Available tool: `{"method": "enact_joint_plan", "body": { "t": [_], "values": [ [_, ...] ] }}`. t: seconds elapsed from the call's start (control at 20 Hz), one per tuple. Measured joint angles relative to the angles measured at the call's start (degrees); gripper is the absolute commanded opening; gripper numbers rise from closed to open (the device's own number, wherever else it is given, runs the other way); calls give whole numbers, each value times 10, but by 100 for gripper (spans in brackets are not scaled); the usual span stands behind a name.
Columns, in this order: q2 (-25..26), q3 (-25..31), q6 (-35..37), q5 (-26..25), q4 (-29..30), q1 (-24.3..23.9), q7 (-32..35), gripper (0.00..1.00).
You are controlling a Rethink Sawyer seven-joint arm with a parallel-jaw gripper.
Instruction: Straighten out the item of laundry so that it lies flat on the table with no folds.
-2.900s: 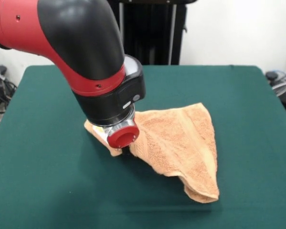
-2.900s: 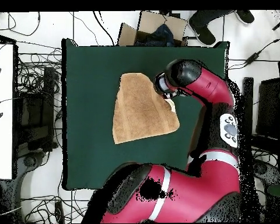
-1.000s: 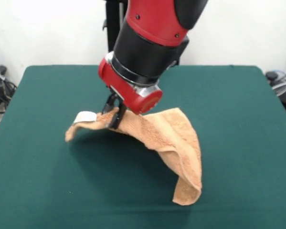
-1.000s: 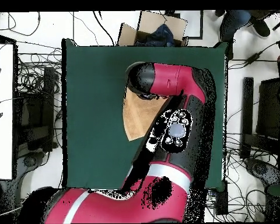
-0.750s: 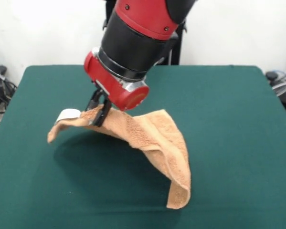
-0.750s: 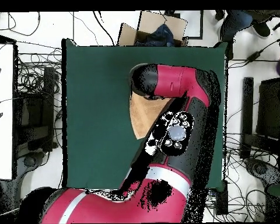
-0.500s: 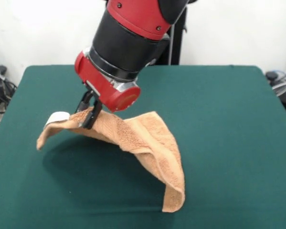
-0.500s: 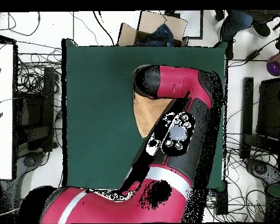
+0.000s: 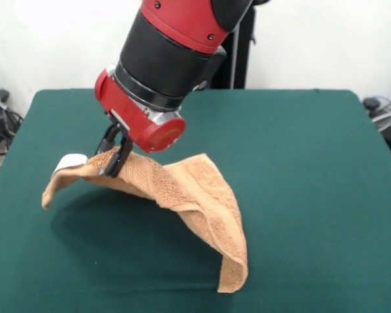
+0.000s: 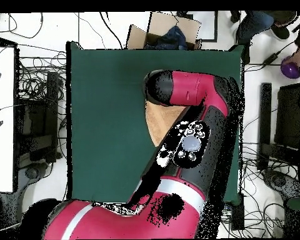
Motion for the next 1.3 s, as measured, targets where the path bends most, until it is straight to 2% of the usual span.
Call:
{"method": "enact_joint_plan", "body": {
  "t": [0.75, 0.8, 1.3],
  "values": [
    [8, -7, -26, 0, 0, 0, 0, 0],
    [10, -7, -28, 0, 0, 0, 0, 100],
    [9, -8, -29, 0, 0, 0, 0, 100]
  ]
}}
